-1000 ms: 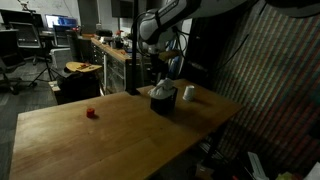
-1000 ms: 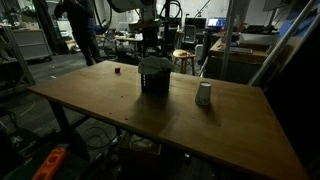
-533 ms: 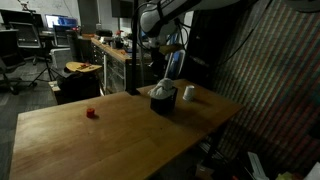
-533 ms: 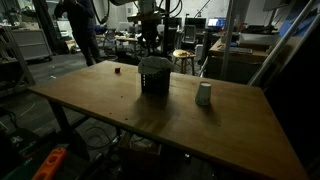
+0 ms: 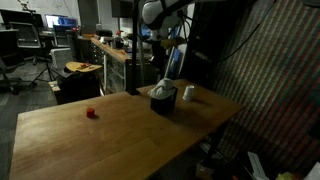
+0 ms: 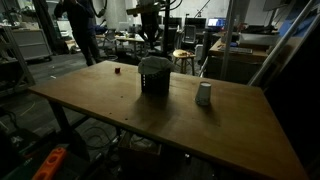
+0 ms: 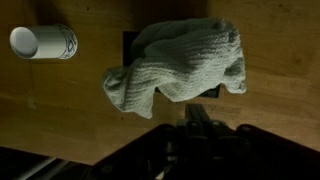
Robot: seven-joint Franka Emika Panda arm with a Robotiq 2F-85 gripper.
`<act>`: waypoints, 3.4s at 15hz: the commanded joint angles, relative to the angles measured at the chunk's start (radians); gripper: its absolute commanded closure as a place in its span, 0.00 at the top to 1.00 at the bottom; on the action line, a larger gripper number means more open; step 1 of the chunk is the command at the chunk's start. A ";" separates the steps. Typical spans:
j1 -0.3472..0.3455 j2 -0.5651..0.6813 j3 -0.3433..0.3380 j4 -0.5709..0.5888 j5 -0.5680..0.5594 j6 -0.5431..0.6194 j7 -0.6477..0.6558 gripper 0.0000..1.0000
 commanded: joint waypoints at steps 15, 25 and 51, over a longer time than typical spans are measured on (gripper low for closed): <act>-0.015 -0.063 -0.014 -0.162 0.014 0.024 0.007 0.03; -0.031 0.001 -0.002 -0.132 0.140 0.079 -0.029 0.03; -0.055 0.100 -0.022 -0.158 0.102 0.164 -0.068 0.03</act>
